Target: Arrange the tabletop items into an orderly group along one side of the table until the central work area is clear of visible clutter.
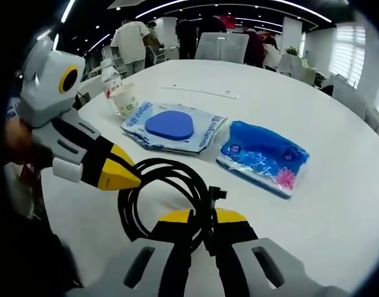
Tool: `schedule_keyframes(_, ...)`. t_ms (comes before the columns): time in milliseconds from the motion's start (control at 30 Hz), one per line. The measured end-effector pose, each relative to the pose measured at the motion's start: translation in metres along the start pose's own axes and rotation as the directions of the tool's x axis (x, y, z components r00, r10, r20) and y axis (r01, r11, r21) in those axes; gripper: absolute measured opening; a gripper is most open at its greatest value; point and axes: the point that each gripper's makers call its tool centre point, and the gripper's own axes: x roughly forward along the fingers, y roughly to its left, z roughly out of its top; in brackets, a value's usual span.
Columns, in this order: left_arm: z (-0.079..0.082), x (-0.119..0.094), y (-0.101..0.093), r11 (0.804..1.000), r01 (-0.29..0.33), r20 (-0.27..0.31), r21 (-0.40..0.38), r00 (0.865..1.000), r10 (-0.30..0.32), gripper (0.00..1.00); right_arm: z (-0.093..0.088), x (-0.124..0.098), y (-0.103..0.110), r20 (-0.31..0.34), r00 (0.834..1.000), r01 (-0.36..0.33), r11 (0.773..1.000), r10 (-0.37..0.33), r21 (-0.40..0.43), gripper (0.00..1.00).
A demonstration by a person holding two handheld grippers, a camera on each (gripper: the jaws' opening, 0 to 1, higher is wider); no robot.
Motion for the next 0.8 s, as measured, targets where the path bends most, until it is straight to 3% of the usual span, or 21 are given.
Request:
schedule_keyframes(400,0.002,0.018,0.005,0.999,-0.03,-0.029,-0.02,0.999,0.03,0.03,-0.007,0.021,-0.009,-0.038,0.999,0.021,1.0,-0.022,-0.009,0.09)
schedule_keyframes(533,0.003,0.023,0.009,0.998,-0.053,-0.03,-0.014,0.998,0.053,0.03,-0.008,0.025,-0.011,-0.049,0.998,0.038,0.999,-0.037,0.024,0.09)
schedule_keyframes(800,-0.007,0.026,0.011,0.999,-0.05,-0.063,0.02,0.997,0.051,0.06,-0.011,0.027,-0.012,-0.076,0.996,0.045,0.998,-0.048,-0.043,0.11)
